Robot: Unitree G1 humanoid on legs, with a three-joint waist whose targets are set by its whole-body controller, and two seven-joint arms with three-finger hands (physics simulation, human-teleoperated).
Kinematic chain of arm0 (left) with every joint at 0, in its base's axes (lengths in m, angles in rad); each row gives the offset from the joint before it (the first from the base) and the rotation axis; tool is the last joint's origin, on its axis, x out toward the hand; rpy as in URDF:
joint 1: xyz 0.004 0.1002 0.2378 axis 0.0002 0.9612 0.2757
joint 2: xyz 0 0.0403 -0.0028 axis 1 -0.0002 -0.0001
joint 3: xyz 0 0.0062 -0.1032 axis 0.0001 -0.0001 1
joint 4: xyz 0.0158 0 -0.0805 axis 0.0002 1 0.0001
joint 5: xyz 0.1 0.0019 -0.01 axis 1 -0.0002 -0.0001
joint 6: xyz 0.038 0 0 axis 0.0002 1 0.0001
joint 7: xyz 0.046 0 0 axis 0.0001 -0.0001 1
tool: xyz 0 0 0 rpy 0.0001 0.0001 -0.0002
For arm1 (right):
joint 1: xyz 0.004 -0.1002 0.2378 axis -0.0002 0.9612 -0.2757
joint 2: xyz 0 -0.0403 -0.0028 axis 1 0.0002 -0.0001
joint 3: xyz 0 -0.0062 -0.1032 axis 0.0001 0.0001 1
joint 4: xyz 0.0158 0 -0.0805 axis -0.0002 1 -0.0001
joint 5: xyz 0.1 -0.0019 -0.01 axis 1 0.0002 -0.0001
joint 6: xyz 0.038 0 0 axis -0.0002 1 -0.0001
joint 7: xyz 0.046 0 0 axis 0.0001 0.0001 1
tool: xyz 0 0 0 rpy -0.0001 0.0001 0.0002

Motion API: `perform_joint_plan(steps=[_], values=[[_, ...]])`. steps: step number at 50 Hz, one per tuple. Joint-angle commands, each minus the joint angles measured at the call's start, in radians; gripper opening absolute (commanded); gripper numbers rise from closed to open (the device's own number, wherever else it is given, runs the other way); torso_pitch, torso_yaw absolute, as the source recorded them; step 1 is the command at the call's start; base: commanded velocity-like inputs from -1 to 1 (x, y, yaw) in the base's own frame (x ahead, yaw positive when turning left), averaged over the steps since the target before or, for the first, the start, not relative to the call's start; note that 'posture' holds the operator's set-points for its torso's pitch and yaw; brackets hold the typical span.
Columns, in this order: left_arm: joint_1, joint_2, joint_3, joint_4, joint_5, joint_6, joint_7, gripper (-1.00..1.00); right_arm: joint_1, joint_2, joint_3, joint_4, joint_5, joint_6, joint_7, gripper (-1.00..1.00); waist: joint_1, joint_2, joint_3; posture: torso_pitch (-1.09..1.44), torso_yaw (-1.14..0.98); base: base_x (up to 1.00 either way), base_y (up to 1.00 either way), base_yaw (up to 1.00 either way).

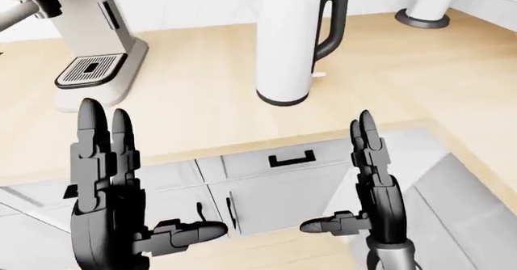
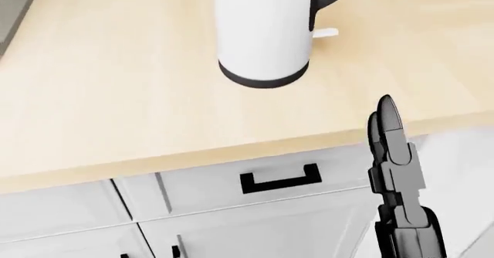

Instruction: Press down the lever to turn on the electric kettle.

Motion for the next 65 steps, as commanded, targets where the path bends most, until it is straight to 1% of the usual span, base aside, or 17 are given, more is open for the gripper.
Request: perform_joint_plan(steps=[1, 3, 4, 5, 9, 14, 16, 17, 18, 19, 23, 25, 27, 28, 31, 35, 65], values=[[-0.004, 0.004, 0.006, -0.026, -0.003, -0.021, 0.005, 1.00, -0.008, 0.003, 0.006, -0.030, 0.002, -0.020, 0.000, 1.00, 0.001, 0.008, -0.007, 0.00, 0.00, 0.22, 0.05, 0.00], [-0.004, 0.004, 0.006, -0.023, -0.003, -0.023, 0.005, 1.00, -0.009, 0.003, 0.007, -0.028, 0.000, -0.017, 0.001, 1.00, 0.009, 0.078, -0.032, 0.00, 0.00, 0.22, 0.06, 0.00], [-0.004, 0.004, 0.006, -0.024, -0.003, -0.023, 0.005, 1.00, -0.009, 0.003, 0.005, -0.027, 0.000, -0.018, 0.000, 1.00, 0.020, 0.022, -0.015, 0.00, 0.00, 0.22, 0.05, 0.00], [-0.004, 0.004, 0.006, -0.023, -0.004, -0.023, 0.005, 1.00, -0.009, 0.003, 0.005, -0.026, -0.001, -0.019, 0.000, 1.00, 0.019, 0.042, -0.012, 0.00, 0.00, 0.22, 0.05, 0.00], [-0.003, 0.005, 0.004, -0.027, -0.002, -0.021, 0.004, 1.00, -0.009, 0.004, 0.006, -0.025, -0.002, -0.020, -0.002, 1.00, 0.032, 0.018, -0.021, 0.00, 0.00, 0.22, 0.06, 0.00], [-0.005, 0.005, 0.005, -0.027, -0.001, -0.019, 0.005, 1.00, -0.013, 0.003, 0.006, -0.018, -0.001, -0.024, -0.002, 1.00, 0.039, -0.037, -0.013, 0.00, 0.00, 0.23, 0.06, 0.00], [-0.005, 0.005, 0.005, -0.024, -0.001, -0.022, 0.005, 1.00, -0.012, 0.003, 0.006, -0.018, -0.001, -0.026, -0.002, 1.00, 0.038, -0.083, -0.026, 0.00, 0.00, 0.22, 0.06, 0.00], [-0.003, 0.005, 0.004, -0.029, -0.001, -0.019, 0.005, 1.00, -0.012, 0.003, 0.007, -0.018, -0.001, -0.025, -0.001, 1.00, 0.039, -0.089, -0.038, 0.00, 0.00, 0.22, 0.05, 0.00], [-0.003, 0.005, 0.004, -0.030, -0.001, -0.018, 0.005, 1.00, -0.010, 0.002, 0.009, -0.017, 0.001, -0.033, 0.001, 1.00, 0.022, -0.066, -0.021, 0.00, 0.00, 0.22, 0.05, 0.00], [-0.002, 0.004, 0.002, -0.027, 0.001, -0.022, 0.005, 1.00, -0.011, 0.002, 0.009, -0.019, 0.006, -0.027, 0.003, 1.00, 0.024, -0.081, -0.006, 0.00, 0.00, 0.13, 0.00, 0.00], [-0.001, 0.005, 0.003, -0.023, 0.001, -0.027, 0.005, 1.00, -0.009, 0.003, 0.010, -0.021, 0.007, -0.026, 0.003, 1.00, 0.013, -0.057, -0.027, 0.00, 0.00, 0.03, 0.00, 0.00], [0.001, 0.004, 0.001, -0.026, 0.003, -0.026, 0.005, 1.00, -0.009, 0.003, 0.010, -0.018, 0.003, -0.026, 0.002, 1.00, 0.006, -0.039, -0.019, 0.00, 0.00, 0.00, 0.00, 0.00], [-0.001, 0.005, 0.002, -0.025, 0.002, -0.025, 0.006, 1.00, -0.009, 0.002, 0.010, -0.018, 0.004, -0.027, 0.002, 1.00, 0.005, 0.003, -0.029, 0.00, 0.00, 0.00, 0.00, 0.00], [-0.001, 0.005, 0.001, -0.025, 0.002, -0.025, 0.006, 1.00, -0.010, 0.002, 0.009, -0.015, 0.004, -0.028, 0.002, 1.00, 0.002, -0.022, -0.024, 0.00, 0.00, 0.00, 0.00, 0.00], [-0.003, 0.006, 0.001, -0.026, 0.003, -0.022, 0.006, 1.00, -0.011, 0.002, 0.009, -0.012, 0.003, -0.032, 0.001, 1.00, 0.005, -0.029, -0.041, 0.00, 0.00, 0.00, 0.00, 0.00], [-0.004, 0.006, 0.002, -0.020, 0.003, -0.027, 0.006, 1.00, -0.009, 0.001, 0.009, -0.010, 0.013, -0.043, 0.005, 1.00, 0.003, -0.041, -0.045, 0.00, 0.00, 0.00, 0.00, 0.00], [0.003, 0.006, -0.001, -0.022, 0.006, -0.034, 0.005, 1.00, -0.001, 0.003, 0.003, -0.038, 0.041, -0.052, 0.011, 1.00, 0.019, -0.044, -0.058, 0.00, 0.00, 0.00, 0.00, 0.00]])
